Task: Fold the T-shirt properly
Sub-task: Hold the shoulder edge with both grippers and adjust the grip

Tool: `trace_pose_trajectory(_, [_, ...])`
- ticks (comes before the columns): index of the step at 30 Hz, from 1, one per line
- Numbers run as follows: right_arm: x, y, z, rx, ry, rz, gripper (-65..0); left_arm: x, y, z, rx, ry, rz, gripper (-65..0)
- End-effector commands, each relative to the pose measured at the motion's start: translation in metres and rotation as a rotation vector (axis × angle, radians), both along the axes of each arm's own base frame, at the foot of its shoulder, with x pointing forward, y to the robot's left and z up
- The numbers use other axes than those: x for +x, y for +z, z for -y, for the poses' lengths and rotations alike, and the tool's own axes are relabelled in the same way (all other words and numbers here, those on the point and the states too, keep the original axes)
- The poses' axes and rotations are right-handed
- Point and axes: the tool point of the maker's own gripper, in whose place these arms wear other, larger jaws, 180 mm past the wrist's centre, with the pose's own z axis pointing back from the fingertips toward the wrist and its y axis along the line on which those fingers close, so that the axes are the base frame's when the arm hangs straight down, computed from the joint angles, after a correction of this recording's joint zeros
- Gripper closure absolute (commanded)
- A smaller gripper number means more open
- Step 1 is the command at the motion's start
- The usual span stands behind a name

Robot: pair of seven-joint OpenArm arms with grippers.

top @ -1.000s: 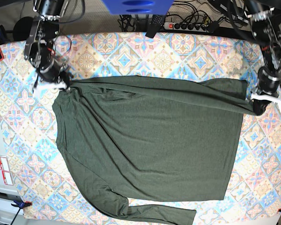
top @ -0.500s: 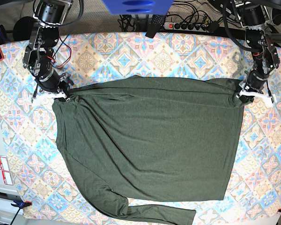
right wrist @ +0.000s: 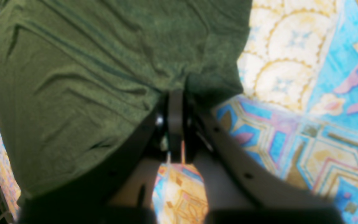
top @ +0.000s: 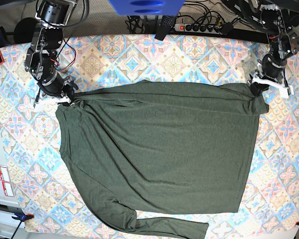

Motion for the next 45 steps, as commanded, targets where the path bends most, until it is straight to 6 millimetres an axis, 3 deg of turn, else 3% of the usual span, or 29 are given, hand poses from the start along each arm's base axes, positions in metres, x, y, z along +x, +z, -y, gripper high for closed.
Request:
trace_pose_trajectory(1, [0.011, 0.013, 0.004, -0.013, 0.001, 0.049, 0.0, 0.004, 0.008, -0.003, 0.011, 0.001, 0.03, -23.3])
trace_pose_trajectory(10, [0.011, 0.013, 0.004, -0.013, 0.001, 0.049, 0.0, -0.006, -0.022, -0.011, -0.027, 0.056, -0.04, -23.4])
trace_pose_trajectory(20, [0.011, 0.013, 0.004, -0.013, 0.001, 0.049, 0.0, -0.001, -0.023, -0.012, -0.029, 0.062, -0.034, -23.4])
trace_pose_trajectory(27, [0.011, 0.013, 0.004, -0.013, 0.001, 0.049, 0.0, -0.011, -0.05, -0.018, -0.069, 0.113, -0.1, -23.4])
trace_pose_trajectory(45, [0.009, 0.011, 0.003, -0.01, 0.0, 0.045, 0.0, 0.016, -0.039, -0.015, -0.079, 0.107, -0.046, -23.2])
